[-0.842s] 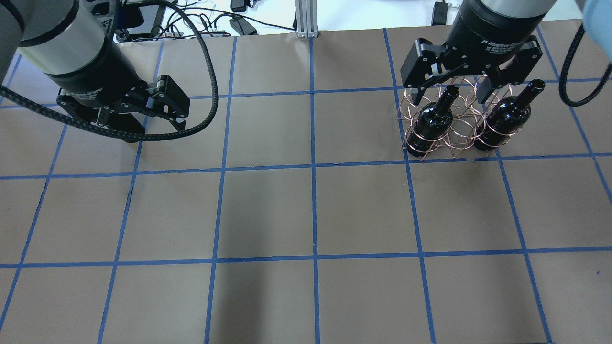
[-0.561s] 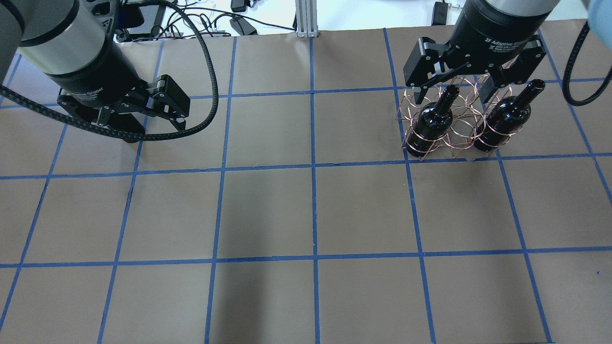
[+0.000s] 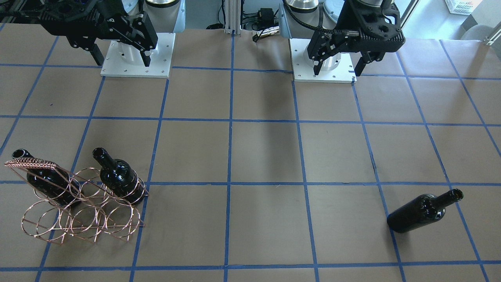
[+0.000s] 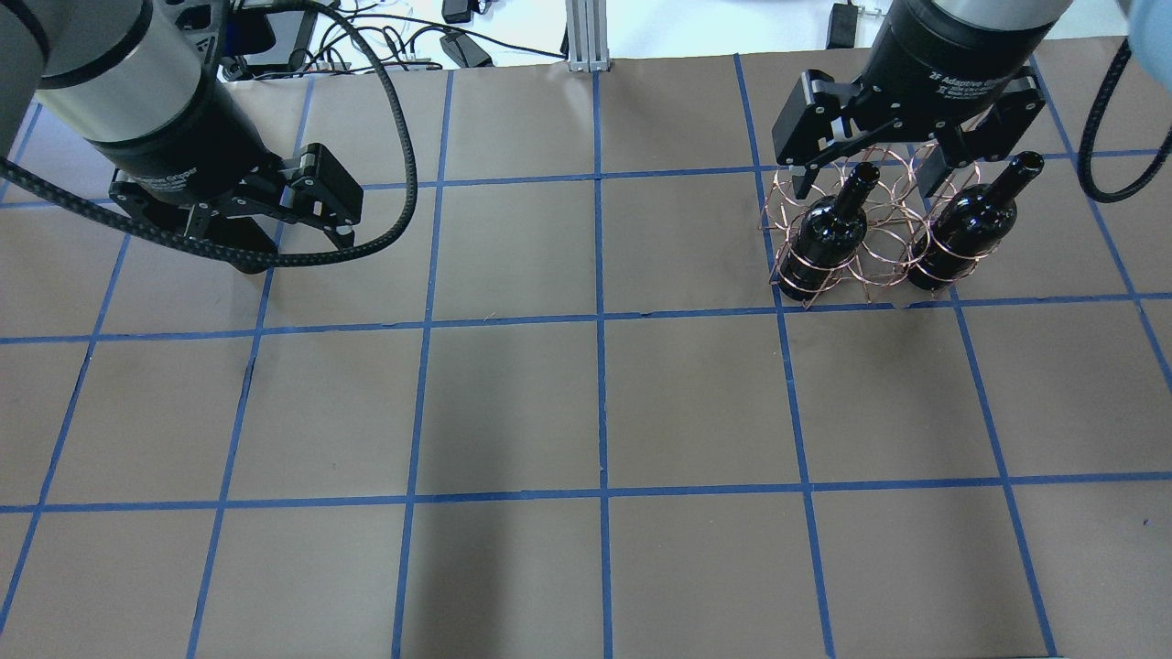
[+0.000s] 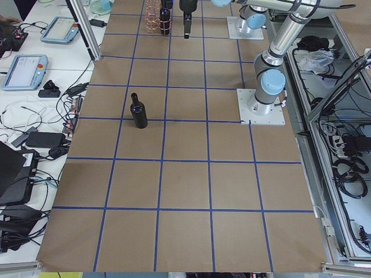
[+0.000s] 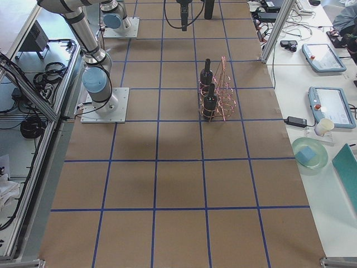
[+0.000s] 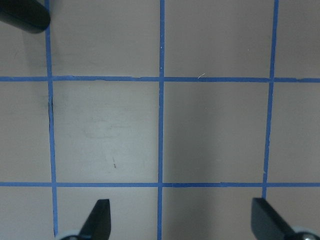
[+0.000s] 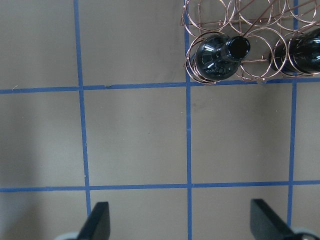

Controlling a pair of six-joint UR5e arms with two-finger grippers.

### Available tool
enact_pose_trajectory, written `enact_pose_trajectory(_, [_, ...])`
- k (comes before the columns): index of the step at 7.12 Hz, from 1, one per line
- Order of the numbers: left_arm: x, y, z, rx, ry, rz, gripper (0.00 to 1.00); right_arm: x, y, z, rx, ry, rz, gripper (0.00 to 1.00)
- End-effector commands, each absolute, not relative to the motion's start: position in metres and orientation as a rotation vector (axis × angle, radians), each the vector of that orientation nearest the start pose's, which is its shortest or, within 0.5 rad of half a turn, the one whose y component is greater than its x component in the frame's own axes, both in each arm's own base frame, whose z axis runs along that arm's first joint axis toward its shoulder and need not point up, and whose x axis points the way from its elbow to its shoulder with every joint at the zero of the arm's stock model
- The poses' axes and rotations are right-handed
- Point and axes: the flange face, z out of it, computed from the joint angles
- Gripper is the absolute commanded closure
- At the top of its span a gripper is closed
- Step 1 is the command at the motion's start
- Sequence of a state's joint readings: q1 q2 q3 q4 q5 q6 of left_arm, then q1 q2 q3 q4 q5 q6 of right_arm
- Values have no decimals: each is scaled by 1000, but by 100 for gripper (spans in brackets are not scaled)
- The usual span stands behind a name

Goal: Place wine into wine basket
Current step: 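Lower the left gripper toward the upright dark wine bottle's neck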

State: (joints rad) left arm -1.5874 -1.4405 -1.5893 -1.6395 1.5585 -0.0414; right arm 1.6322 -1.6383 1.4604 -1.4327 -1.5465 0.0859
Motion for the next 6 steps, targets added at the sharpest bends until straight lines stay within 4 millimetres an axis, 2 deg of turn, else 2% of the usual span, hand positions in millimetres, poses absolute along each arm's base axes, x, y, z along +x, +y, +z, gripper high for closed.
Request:
enact_pose_trajectory(1, [-141,-437,532,-43,3159,-65,0,164,-451,560,37,3113,-59,0])
enact_pose_trajectory(4, [-136,-441,531,-58,3157,-62,0,164,-452,560,35,3114,-57,0])
enact_pose_trajectory(5, [-130,-446,538,-74,3151,-94,0,163,-452,560,35,3118,-57,0])
enact_pose_trajectory(6, [-101,-456,543,-170,3143,-130,0,164,-452,560,35,3115,-57,0])
